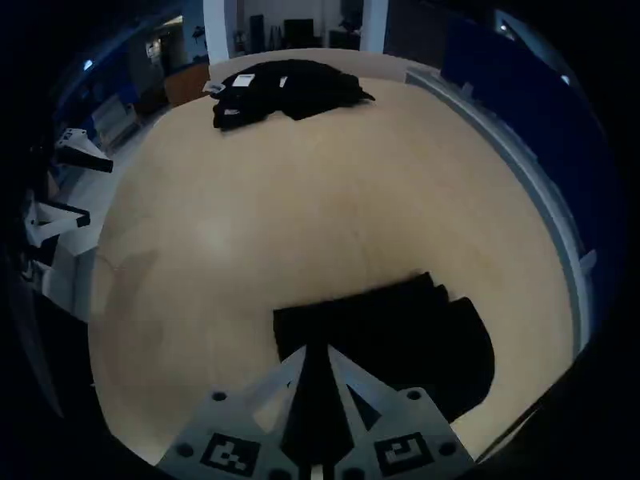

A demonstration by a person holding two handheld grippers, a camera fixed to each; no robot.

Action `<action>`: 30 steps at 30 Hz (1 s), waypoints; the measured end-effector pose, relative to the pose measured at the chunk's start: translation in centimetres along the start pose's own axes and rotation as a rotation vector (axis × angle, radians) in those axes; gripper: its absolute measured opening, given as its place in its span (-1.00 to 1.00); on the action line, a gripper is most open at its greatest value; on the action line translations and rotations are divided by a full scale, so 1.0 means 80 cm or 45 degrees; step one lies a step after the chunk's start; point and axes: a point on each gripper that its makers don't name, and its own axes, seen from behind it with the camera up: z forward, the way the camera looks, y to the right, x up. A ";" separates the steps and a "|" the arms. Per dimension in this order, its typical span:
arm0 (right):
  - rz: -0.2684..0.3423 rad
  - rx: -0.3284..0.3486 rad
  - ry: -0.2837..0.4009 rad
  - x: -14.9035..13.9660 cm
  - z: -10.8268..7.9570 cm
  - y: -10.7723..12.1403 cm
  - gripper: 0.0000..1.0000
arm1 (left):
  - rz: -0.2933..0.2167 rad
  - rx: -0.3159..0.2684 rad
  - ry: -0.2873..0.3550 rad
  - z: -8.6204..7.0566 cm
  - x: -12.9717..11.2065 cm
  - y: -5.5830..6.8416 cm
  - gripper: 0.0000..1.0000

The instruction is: Fold towel

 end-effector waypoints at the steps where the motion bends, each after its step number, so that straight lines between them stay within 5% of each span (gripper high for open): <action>1: 0.005 0.002 -0.001 -0.001 0.002 -0.001 -0.94 | -0.002 -0.002 0.001 0.001 0.000 0.001 0.83; 11: 0.037 -0.010 0.029 0.003 -0.003 0.005 -0.77 | 0.004 -0.001 0.001 0.004 0.003 0.004 0.84; 17: 0.068 -0.025 0.068 0.005 -0.018 0.009 0.18 | -0.002 -0.001 0.004 0.002 0.007 0.005 0.83; 22: 0.084 -0.057 0.072 -0.006 -0.033 0.014 0.56 | -0.001 -0.005 0.005 0.003 0.008 0.009 0.84; 30: 0.120 -0.088 0.070 -0.034 -0.052 0.010 0.60 | 0.009 -0.012 0.006 0.004 0.010 0.015 0.84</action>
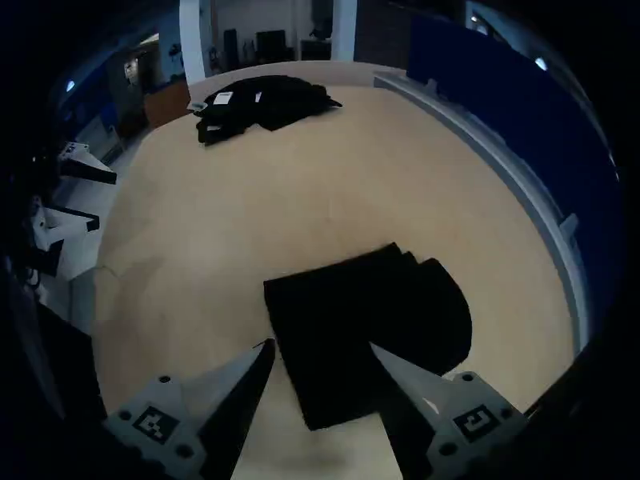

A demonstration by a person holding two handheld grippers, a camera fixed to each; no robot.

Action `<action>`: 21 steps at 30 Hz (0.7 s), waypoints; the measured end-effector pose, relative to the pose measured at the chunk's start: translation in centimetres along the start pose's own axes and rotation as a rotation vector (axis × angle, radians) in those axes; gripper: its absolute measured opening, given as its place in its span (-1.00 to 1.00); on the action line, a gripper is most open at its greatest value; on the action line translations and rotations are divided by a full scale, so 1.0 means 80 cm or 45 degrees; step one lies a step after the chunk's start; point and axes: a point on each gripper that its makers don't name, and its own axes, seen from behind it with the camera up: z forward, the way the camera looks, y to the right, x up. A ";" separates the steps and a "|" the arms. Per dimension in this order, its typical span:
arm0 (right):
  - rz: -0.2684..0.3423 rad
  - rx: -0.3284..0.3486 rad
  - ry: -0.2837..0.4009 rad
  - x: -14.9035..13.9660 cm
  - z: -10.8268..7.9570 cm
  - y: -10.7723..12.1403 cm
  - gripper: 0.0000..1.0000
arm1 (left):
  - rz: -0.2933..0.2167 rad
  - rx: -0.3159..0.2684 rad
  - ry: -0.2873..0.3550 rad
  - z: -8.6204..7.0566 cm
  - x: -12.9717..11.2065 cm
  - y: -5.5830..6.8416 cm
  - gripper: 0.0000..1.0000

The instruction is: Fold towel

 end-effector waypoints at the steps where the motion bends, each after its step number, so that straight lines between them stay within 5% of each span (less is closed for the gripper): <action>1: 0.007 -0.002 -0.001 -0.004 -0.002 0.000 0.60 | 0.001 -0.001 0.000 0.000 0.001 0.001 0.84; 21: 0.143 -0.093 -0.050 -0.077 -0.033 0.004 0.60 | 0.020 -0.027 0.014 0.006 0.009 0.016 0.83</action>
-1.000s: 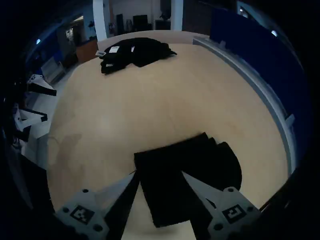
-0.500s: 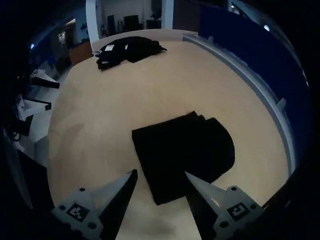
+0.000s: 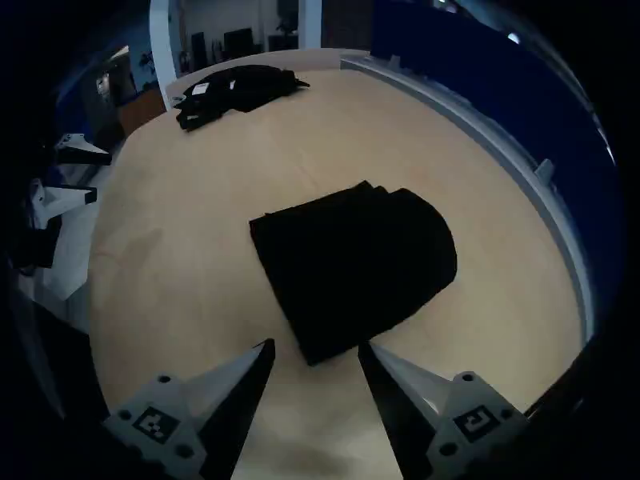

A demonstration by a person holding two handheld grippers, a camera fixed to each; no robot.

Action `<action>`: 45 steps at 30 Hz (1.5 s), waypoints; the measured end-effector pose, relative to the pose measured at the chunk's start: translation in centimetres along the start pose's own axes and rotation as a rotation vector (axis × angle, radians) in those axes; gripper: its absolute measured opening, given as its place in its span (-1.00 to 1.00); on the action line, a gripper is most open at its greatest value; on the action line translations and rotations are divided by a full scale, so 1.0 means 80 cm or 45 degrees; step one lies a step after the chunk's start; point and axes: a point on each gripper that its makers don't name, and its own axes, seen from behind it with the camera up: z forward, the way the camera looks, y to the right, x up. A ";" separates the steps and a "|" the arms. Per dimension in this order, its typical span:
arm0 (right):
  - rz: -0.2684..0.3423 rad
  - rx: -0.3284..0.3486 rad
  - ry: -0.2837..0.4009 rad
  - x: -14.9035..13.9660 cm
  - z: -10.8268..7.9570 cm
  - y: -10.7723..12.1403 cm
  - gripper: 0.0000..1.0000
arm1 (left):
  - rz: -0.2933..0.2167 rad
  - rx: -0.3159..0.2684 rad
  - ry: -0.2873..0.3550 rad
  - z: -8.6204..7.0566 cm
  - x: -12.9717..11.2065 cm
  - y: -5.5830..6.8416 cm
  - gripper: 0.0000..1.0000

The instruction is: Fold towel

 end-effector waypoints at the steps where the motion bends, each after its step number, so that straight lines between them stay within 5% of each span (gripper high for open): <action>1: 0.005 -0.006 -0.003 -0.002 0.000 0.001 0.59 | 0.001 0.000 0.000 0.000 0.000 0.000 0.83; 19: 0.072 -0.030 -0.039 -0.022 0.012 -0.010 -0.02 | -0.002 -0.002 0.008 -0.004 0.002 0.003 0.83; 24: 0.090 -0.033 -0.043 -0.024 0.016 -0.011 -0.06 | -0.005 -0.002 0.009 -0.005 0.002 0.002 0.84; 36: 0.130 -0.055 -0.042 -0.024 0.020 -0.005 -0.87 | 0.001 -0.002 0.009 -0.005 0.002 0.000 0.83; 45: 0.101 -0.083 -0.011 -0.018 0.014 -0.001 -0.94 | 0.008 -0.008 0.008 -0.004 0.001 0.001 0.83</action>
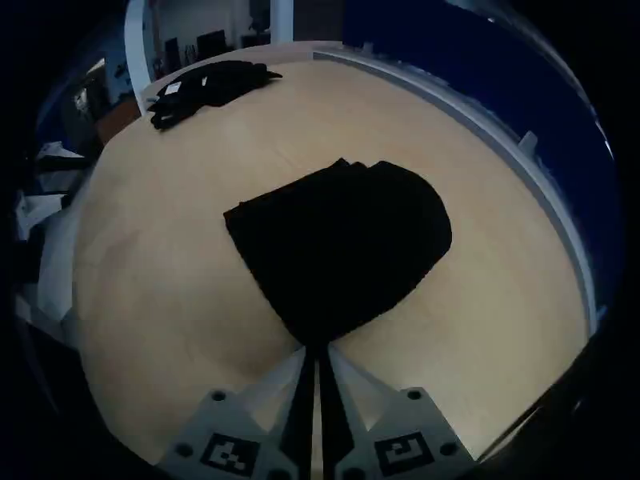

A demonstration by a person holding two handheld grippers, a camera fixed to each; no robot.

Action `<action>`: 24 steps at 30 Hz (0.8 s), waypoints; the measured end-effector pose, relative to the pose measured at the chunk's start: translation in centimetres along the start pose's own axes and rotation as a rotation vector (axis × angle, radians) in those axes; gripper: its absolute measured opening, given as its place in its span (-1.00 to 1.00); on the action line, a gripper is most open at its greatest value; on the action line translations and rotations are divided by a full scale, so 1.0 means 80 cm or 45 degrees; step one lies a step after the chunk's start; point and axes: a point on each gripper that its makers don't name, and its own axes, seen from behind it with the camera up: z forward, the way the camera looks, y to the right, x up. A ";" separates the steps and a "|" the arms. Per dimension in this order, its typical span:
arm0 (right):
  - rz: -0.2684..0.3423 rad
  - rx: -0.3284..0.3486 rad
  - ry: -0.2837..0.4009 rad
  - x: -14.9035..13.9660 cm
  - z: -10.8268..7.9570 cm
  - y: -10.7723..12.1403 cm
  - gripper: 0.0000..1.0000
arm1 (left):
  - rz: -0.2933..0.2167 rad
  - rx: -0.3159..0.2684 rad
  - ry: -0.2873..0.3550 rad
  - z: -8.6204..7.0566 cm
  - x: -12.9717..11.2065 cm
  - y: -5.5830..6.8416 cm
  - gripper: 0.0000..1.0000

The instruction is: Fold towel

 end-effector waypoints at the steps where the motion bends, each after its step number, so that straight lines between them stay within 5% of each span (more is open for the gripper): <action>1: -0.003 -0.002 0.006 0.003 -0.002 0.001 -0.94 | 0.000 -0.001 0.000 0.000 0.000 0.000 0.83; 8: -0.033 -0.025 0.073 0.036 -0.028 0.011 -0.94 | 0.013 -0.007 0.005 0.002 0.004 0.001 0.84; 24: -0.117 -0.113 0.293 0.152 -0.137 0.049 -0.94 | 0.068 -0.037 0.059 0.002 0.038 0.009 0.83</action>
